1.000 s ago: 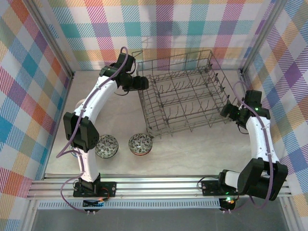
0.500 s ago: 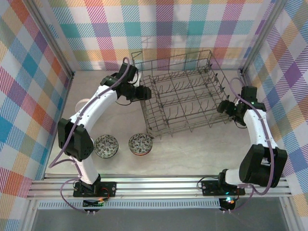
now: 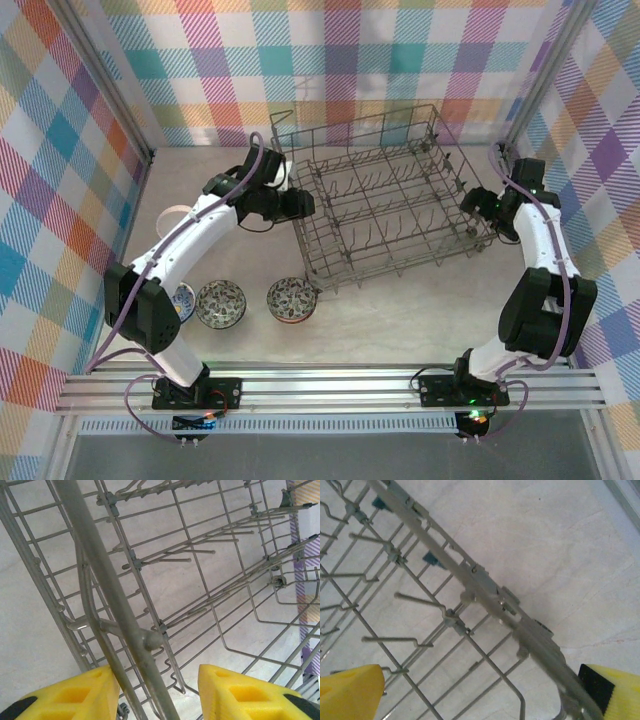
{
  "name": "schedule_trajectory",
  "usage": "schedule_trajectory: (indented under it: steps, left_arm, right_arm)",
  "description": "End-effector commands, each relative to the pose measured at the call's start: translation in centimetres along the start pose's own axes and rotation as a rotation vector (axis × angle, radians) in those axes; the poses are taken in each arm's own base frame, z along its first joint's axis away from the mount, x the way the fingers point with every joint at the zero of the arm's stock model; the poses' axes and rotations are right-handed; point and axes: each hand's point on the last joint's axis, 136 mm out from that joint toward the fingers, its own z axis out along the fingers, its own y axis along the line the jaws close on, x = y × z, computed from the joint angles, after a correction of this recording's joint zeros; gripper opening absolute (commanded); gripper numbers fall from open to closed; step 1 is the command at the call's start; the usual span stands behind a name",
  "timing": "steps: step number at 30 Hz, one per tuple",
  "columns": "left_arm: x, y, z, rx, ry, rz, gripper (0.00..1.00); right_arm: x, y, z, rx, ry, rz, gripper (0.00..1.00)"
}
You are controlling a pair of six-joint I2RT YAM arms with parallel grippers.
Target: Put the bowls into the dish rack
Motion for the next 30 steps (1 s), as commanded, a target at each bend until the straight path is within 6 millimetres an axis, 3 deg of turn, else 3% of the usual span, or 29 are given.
schedule_trajectory:
  steps: [1, 6, 10, 15, 23, 30]
  left_arm:
    - [3.4, -1.6, -0.4, 0.025, 0.087, 0.007, 0.45]
    - [3.4, -1.8, -0.3, 0.000, 0.073, 0.012, 0.52]
    - [2.2, -1.5, -1.2, -0.052, 0.028, 0.043, 0.68]
    - [-0.2, -1.5, -3.3, -0.110, -0.037, 0.121, 0.79]
    - [-4.0, 0.3, -4.5, -0.113, -0.086, 0.118, 0.84]
    - [-6.9, 2.2, -2.9, -0.118, -0.068, 0.093, 0.84]
  right_arm:
    - [-2.3, 1.4, -0.6, -0.057, -0.040, -0.032, 0.99]
    - [-3.1, 1.7, -0.8, -0.060, -0.024, -0.052, 0.99]
    - [-1.9, 1.1, -1.4, -0.032, -0.004, -0.050, 0.99]
    - [0.1, -0.7, -3.7, 0.039, -0.009, -0.051, 0.99]
    - [4.2, -2.0, -6.4, 0.059, 0.025, -0.030, 0.99]
    - [7.6, -1.0, -6.1, -0.024, 0.126, -0.006, 0.99]
